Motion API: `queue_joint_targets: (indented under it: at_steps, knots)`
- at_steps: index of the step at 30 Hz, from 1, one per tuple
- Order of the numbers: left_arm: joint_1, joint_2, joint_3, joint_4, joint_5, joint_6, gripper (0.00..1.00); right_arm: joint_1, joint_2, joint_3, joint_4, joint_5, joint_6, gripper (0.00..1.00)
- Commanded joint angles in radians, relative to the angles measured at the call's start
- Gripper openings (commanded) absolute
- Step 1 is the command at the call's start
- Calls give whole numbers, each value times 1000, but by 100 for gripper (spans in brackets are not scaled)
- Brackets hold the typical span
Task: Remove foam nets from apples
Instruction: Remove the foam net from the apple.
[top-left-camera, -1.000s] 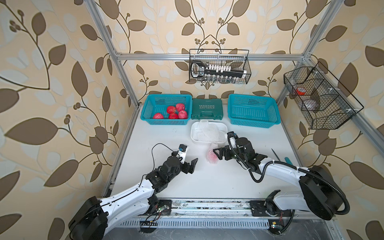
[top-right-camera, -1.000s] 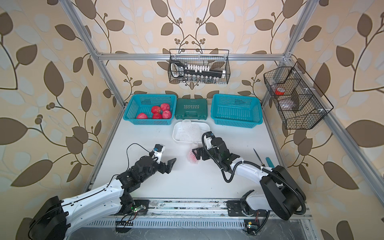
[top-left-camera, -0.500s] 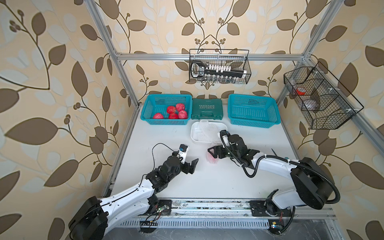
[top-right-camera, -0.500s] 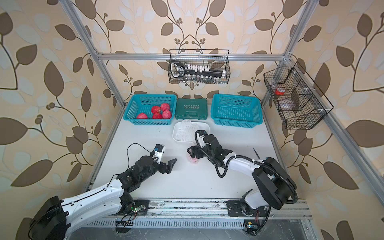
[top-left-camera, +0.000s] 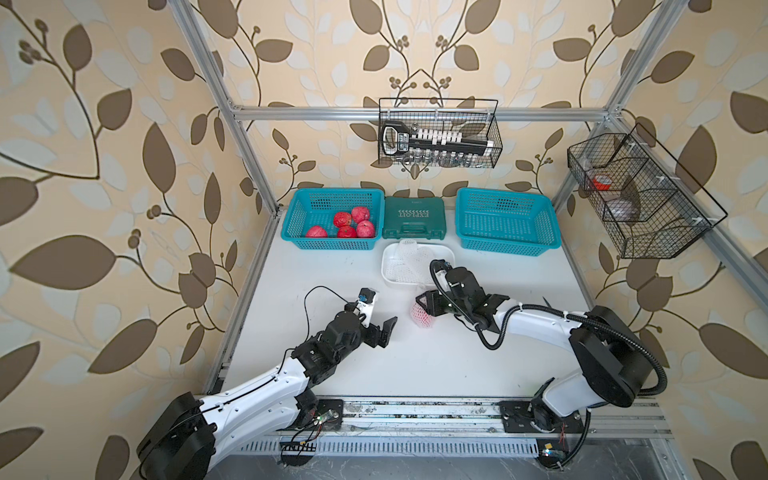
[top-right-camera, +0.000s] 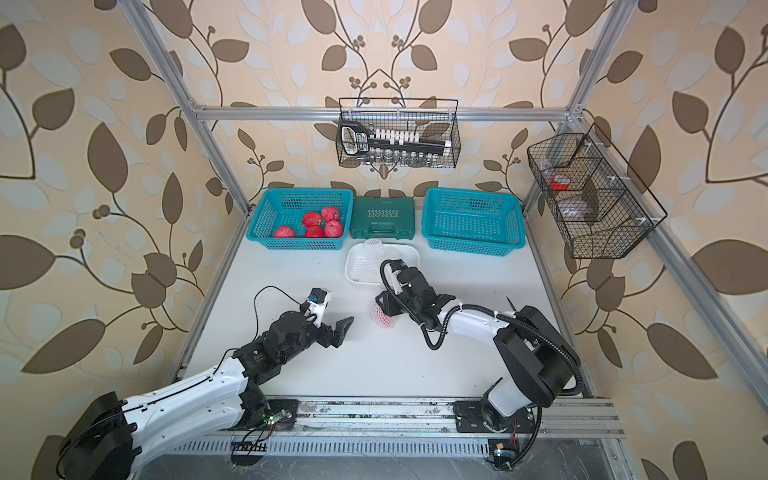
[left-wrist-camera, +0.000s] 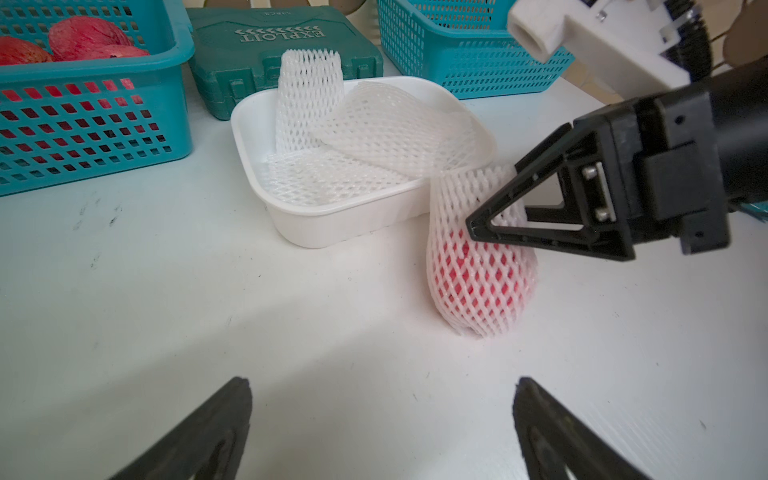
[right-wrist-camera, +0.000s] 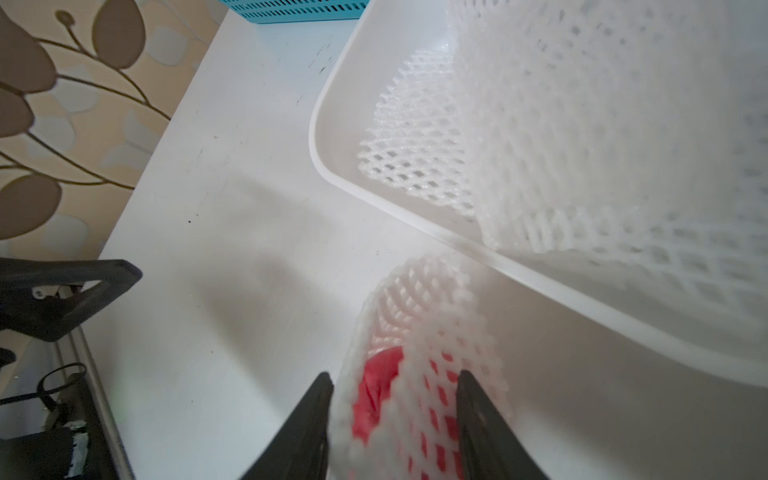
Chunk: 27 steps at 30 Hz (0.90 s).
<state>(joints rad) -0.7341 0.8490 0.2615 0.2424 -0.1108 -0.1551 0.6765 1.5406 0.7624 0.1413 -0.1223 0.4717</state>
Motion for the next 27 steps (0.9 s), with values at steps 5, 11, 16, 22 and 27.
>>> queue_joint_targets:
  at_steps: [5,11,16,22,27]
  knots:
    - [-7,-2,45,4,2,18,99,11,-42,-32,53,-36,-59,32]
    - [-7,-7,55,-12,-10,17,99,11,-103,-89,125,-110,-87,15]
    - [-7,-14,55,-13,-27,17,99,12,-199,-146,188,-118,-126,0]
    - [-7,-3,66,-14,-38,22,99,12,-293,-222,297,-147,-166,0]
    - [-7,30,69,12,-46,23,99,12,-190,-247,372,-101,-183,0]
